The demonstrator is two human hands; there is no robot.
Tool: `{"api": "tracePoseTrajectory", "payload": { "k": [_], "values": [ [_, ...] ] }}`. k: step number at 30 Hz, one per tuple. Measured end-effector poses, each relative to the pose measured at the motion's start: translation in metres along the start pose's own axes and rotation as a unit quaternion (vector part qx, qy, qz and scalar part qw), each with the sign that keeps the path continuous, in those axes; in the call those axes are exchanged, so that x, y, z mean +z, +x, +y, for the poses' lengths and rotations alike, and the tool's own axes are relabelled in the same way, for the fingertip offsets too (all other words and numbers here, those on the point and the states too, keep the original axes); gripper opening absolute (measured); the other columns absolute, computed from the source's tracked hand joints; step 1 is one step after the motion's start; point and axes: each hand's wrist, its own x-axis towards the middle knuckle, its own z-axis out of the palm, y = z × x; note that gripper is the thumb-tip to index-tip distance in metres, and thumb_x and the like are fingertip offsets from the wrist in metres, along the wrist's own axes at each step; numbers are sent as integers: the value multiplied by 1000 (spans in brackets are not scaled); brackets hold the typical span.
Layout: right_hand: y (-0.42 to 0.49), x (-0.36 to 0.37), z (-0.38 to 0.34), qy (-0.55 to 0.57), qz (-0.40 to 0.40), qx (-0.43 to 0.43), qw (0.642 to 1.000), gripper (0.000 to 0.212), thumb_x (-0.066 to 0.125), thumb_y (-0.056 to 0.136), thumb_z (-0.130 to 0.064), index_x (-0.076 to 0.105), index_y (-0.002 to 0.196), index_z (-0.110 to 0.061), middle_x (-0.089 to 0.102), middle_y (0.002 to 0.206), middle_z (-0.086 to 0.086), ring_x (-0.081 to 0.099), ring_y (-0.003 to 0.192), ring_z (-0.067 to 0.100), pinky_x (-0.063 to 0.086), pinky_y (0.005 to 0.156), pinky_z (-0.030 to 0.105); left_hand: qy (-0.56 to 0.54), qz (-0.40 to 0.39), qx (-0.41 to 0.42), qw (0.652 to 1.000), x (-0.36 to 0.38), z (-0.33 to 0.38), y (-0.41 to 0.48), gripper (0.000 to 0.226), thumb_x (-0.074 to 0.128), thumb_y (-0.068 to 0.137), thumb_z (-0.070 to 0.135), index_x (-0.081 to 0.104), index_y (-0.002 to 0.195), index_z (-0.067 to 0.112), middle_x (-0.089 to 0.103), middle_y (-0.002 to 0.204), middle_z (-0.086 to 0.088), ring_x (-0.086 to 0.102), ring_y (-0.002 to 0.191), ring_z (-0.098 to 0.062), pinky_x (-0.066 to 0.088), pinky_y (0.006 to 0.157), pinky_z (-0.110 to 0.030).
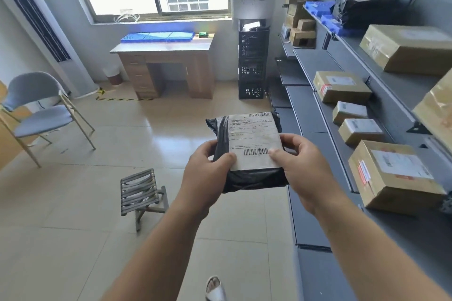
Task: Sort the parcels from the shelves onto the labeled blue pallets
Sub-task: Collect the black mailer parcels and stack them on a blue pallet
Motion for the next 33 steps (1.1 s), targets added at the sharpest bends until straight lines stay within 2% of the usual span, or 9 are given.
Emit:
{"api": "tracePoseTrajectory", "payload": {
  "k": [4,9,14,17,19,24,29,33],
  "values": [
    [80,26,-4,-4,13,-4,1000,22,66,95,-14,68,114,-25,75,108,-6,74,99,17,63,85,44,-9,-20,5,1000,-3,13,87,28,61,95,8,70,113,27,79,101,4,73,79,-19,50,49,-22],
    [173,56,-23,-1,58,-7,998,23,64,95,-14,67,114,-25,75,107,-9,73,100,13,62,82,35,-2,-53,6,999,-3,46,200,30,59,93,7,73,108,28,80,99,5,75,84,-22,53,54,-27],
    [253,69,-36,11,107,-3,994,23,63,95,-14,68,114,-26,75,106,-8,72,100,13,62,88,43,-13,-96,1,995,12,67,289,30,56,95,4,72,114,21,79,98,-1,69,69,-17,49,45,-23],
    [298,67,-36,17,119,5,993,22,64,94,-15,69,110,-29,75,105,-9,72,101,14,62,88,44,-16,-112,-8,994,26,69,338,31,58,94,5,71,119,20,79,104,-3,70,76,-20,48,46,-23],
    [332,65,-35,17,125,8,992,22,65,94,-15,69,112,-29,75,106,-8,72,102,15,62,87,45,-18,-116,-13,993,38,71,371,32,58,94,5,70,119,20,79,105,-2,70,77,-19,48,47,-22],
    [429,54,-33,34,120,-7,992,23,65,94,-12,71,110,-27,77,104,-7,73,101,14,61,89,43,-23,-111,-6,994,77,77,454,28,58,95,4,71,116,19,80,99,-4,68,64,-19,45,43,-23],
    [532,35,-53,39,100,-20,994,26,66,87,-19,71,111,-26,78,104,-7,73,101,16,60,92,47,-19,-81,16,996,120,102,537,27,61,93,7,72,114,19,79,102,-6,68,71,-27,46,45,-26],
    [605,24,-64,45,83,-34,995,24,65,93,-11,71,112,-24,77,105,-7,73,100,14,60,92,44,-23,-57,26,998,148,117,598,26,61,94,7,72,114,20,79,104,-5,68,74,-26,46,44,-26]
  ]
}}
